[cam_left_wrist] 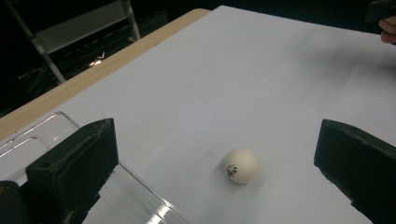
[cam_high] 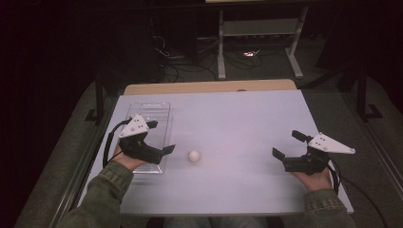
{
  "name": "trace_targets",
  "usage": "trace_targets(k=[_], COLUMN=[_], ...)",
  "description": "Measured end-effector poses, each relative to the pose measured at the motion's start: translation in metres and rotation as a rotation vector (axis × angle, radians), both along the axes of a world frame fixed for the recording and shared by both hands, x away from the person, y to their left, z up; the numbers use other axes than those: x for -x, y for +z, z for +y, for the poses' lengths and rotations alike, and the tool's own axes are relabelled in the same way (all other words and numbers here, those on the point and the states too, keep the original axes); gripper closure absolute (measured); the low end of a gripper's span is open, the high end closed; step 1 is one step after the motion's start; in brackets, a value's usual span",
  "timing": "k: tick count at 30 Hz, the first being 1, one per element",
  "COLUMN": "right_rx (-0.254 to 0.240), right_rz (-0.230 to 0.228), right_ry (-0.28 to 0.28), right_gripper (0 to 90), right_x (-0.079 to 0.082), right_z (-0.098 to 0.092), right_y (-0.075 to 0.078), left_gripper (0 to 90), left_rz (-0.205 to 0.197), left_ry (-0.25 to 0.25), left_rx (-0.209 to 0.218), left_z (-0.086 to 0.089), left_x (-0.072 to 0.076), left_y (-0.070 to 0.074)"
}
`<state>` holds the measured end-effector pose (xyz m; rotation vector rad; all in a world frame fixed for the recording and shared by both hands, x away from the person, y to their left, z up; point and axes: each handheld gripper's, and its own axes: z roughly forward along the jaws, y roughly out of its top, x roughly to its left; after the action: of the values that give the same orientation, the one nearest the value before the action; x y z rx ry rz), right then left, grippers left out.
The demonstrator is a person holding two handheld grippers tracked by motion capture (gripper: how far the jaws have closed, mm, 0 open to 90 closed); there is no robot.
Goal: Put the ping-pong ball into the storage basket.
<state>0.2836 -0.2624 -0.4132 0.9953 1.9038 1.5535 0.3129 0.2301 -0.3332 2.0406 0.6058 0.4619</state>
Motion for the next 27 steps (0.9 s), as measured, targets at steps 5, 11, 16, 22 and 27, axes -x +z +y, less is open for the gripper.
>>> trace_targets(k=[5, 11, 16, 22, 27], right_rx=[0.001, -0.002, 0.000, -0.002, -0.004], right_rz=[0.003, 0.003, 0.005, 0.007, 0.007], right_ry=[0.006, 0.009, 0.013, 0.017, 0.020], right_gripper=[0.0, 0.0, 0.0, 0.0, 0.0], right_x=[0.000, 0.000, 0.000, 0.000, 0.001], right_z=[0.001, 0.000, 0.001, 0.001, 0.001], right_y=[0.000, 0.000, 0.000, 0.000, 0.001], left_gripper=[0.0, 0.0, 0.0, 0.0, 0.0], left_rz=[0.005, 0.038, 0.049, 0.054, 0.063], left_ry=[-0.016, -0.045, -0.069, -0.091, -0.109], left_rx=[-0.005, -0.030, -0.067, -0.098, -0.125], left_z=[-0.006, -0.013, -0.021, -0.030, -0.037], left_x=[-0.003, -0.009, -0.013, -0.019, -0.022], left_y=[0.003, 0.004, 0.005, 0.007, 0.007])
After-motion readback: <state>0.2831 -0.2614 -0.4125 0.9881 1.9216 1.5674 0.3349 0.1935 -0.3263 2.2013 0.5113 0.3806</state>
